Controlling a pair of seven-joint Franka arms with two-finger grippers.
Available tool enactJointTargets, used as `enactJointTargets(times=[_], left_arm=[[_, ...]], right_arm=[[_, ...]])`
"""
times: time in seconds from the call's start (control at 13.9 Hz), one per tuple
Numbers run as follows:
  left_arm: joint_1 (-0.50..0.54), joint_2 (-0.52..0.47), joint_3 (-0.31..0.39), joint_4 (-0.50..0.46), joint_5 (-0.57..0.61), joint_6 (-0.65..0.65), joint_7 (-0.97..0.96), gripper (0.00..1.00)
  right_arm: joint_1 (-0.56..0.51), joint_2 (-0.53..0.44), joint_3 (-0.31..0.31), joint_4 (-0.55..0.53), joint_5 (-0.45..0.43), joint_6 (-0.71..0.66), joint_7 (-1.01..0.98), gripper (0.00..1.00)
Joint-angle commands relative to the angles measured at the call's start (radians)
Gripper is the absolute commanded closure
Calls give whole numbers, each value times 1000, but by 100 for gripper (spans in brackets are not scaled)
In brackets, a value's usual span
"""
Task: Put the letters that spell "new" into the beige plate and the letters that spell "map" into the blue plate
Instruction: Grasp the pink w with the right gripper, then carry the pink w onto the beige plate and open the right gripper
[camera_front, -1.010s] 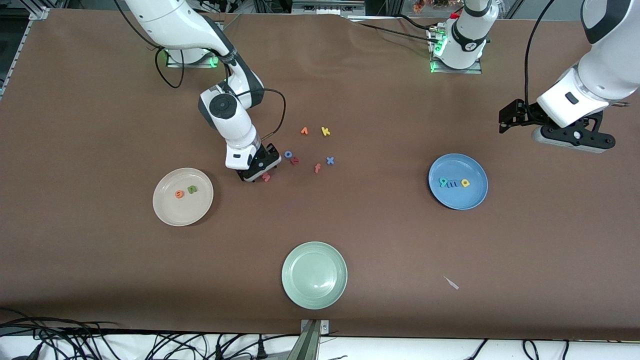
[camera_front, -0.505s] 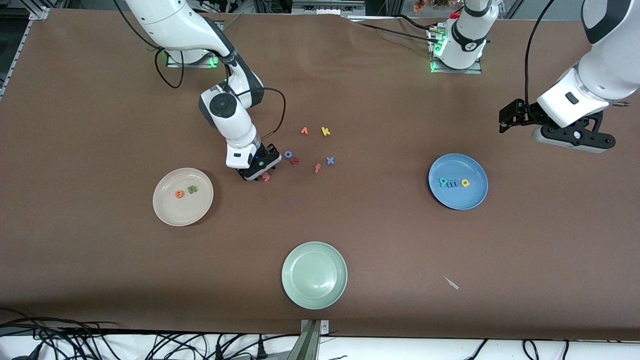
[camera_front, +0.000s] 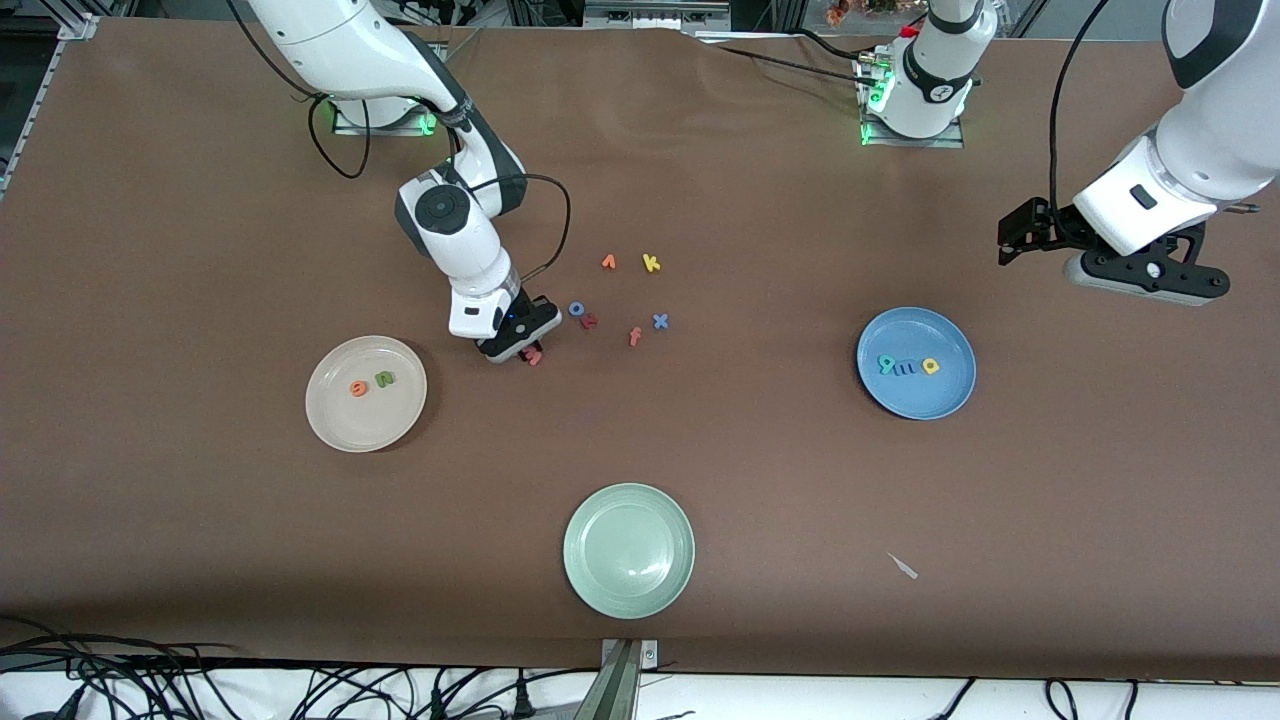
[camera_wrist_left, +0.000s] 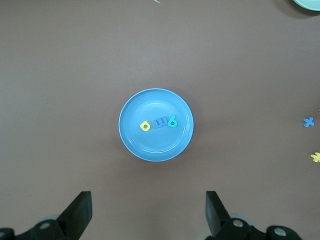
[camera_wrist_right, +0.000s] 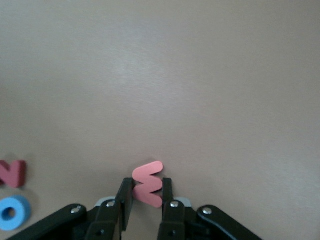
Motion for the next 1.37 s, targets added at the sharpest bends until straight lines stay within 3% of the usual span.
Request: enactJointTargets(times=[0.0,0.14,0.43,0.58,0.79,1.01,1.08,1.15,1.23,1.3], left_arm=[[2,2,8,14,-12,-20,22,0],[2,2,8,15,-12,-20,18,0],[2,3,8,15,-12,-20,16,0],[2,2,8,15,-12,-20,15,0],[2,2,9,15,-12,-20,15,0],[2,2,9,15,-12,-21,18,0],[2,2,9,15,-12,-21,16,0],[2,2,9,14,-12,-23,16,0],[2,3,11,15,-12,-28,22,0],[3,2,12,15,-12,-29,27,0]], right_arm=[[-33,-2,5,41,-11,-64,-54,84],[-39,-35,-5,109,-9,-216,-89,84],[-135,-60,-34,358,3,-662,-319,84],[-192,-75,-34,371,20,-744,-387,83],[-200,-98,-77,291,21,-697,-427,83],[-203,-85,-102,178,23,-492,-425,79],[-203,-83,-102,159,23,-458,-424,64],[-206,-65,-100,159,23,-438,-425,62],[-208,-45,-102,156,23,-400,-424,45],[-214,-33,-102,156,23,-379,-424,40]])
